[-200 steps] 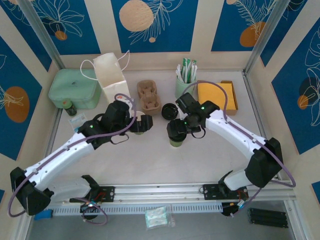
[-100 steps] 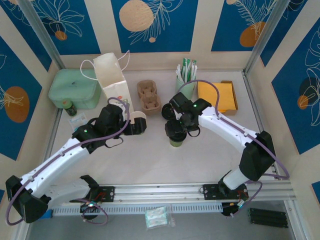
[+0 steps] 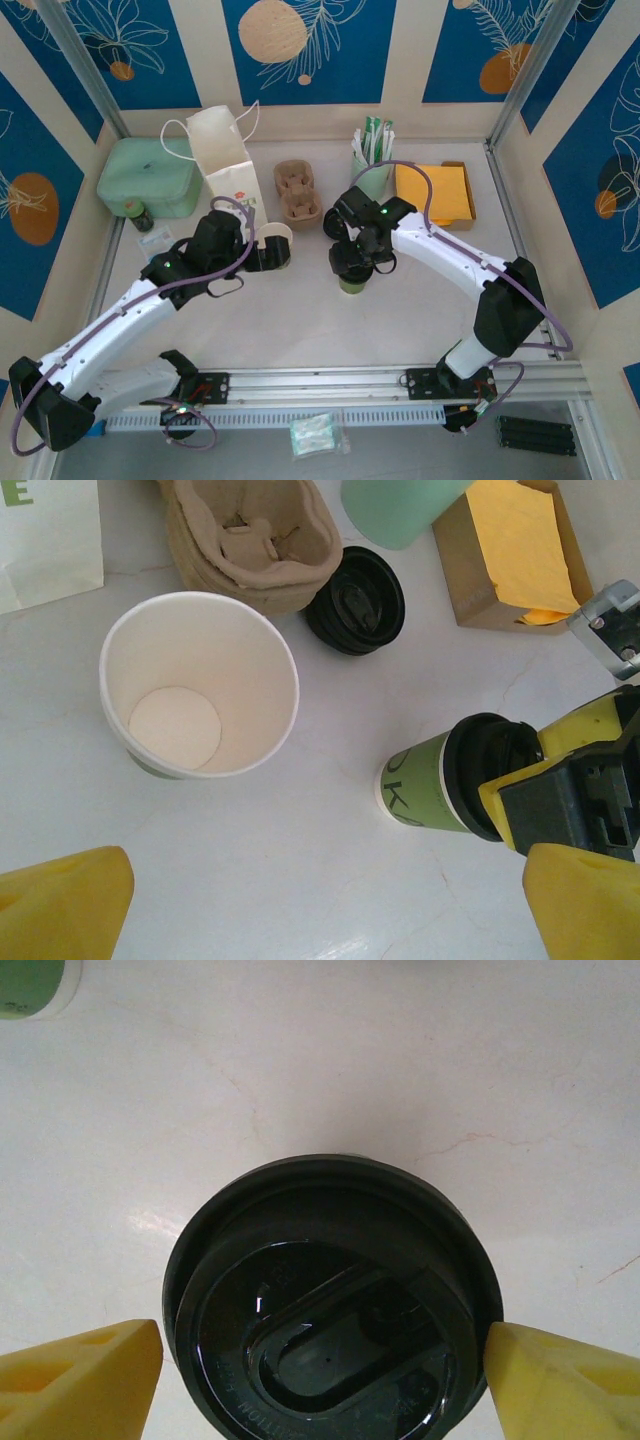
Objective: Pack the takeout coffee
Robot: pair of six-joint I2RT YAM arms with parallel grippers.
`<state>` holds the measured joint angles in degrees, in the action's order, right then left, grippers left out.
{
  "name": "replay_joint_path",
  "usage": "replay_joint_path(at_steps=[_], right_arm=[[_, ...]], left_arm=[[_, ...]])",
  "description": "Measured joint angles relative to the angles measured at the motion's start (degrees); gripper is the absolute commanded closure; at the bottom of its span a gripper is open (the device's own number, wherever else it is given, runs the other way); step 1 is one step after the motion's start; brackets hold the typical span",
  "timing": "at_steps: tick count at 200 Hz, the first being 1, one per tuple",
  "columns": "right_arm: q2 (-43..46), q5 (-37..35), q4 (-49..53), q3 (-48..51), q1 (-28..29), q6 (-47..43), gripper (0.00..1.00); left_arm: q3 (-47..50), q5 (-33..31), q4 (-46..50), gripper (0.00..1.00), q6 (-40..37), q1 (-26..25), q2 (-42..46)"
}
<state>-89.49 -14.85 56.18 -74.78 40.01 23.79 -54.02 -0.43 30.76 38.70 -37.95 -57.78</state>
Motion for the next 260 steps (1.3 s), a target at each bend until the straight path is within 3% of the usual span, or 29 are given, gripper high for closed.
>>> replay_joint_path(at_steps=[99, 193, 260], right_arm=[[-1.2, -0.5, -0.4, 0.1, 1.0, 0.0, 0.16], [-0.9, -2.1, -0.9, 0.7, 1.2, 0.2, 0.26], [2.5, -2.8, -1.2, 3.0, -2.8, 0.2, 0.29]], left_arm=[[0.9, 0.5, -0.3, 0.0, 0.3, 0.1, 0.0], [0.9, 0.8, -0.3, 0.0, 0.5, 0.1, 0.0], [0.9, 1.1, -0.3, 0.01, 0.5, 0.2, 0.0]])
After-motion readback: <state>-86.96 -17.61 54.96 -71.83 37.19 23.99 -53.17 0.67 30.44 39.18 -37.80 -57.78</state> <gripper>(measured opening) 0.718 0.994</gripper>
